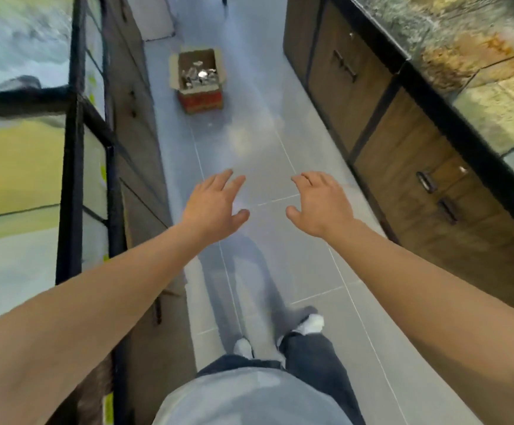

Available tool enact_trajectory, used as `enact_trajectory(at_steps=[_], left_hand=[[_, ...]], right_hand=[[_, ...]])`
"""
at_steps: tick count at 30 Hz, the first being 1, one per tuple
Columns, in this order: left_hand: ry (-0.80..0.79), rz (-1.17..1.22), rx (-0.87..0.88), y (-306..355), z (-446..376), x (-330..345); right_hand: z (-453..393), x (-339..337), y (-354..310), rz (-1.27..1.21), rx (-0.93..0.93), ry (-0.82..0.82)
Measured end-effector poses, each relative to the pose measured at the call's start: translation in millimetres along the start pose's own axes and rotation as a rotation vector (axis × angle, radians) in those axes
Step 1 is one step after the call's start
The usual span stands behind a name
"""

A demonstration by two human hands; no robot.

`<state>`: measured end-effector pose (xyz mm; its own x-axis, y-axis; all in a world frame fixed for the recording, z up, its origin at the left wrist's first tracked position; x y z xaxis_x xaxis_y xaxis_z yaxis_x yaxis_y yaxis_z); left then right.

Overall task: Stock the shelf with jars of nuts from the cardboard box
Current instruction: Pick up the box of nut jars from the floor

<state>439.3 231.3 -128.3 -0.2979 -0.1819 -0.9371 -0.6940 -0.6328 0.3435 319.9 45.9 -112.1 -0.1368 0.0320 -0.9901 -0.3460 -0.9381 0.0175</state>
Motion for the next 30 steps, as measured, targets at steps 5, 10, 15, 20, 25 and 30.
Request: enact_trajectory(at_steps=[5, 10, 15, 20, 25, 30], left_hand=[[0.022, -0.004, -0.137, -52, -60, -7], [0.072, 0.003, -0.263, -84, -151, -23], [0.148, 0.008, -0.336, -107, -241, -62], [0.173, 0.016, -0.390, -142, -329, -83], [0.181, 0.035, -0.408, -203, -421, -92], [0.134, 0.063, -0.425, -286, -521, -113]], right_hand=[[-104, 1, -9, 0.026, -0.125, -0.013], [-227, -7, 3, 0.016, -0.211, -0.041], [-341, -34, 22, 0.018, -0.303, -0.035], [-448, -51, 25, 0.039, -0.349, -0.057], [-561, -55, 12, 0.079, -0.381, -0.078], [-684, -61, -10, 0.102, -0.359, -0.120]])
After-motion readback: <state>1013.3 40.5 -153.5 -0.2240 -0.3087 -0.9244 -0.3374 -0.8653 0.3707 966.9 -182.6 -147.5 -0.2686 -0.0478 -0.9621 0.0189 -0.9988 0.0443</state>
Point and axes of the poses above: each hand's wrist, its own z-axis away from the middle knuckle, its own x-axis out of the palm, y = z × x, the point moved 2 cm from there along -z, towards the middle knuckle, and after that the axes turned 7 degrees about z, right-handed, at the moved point
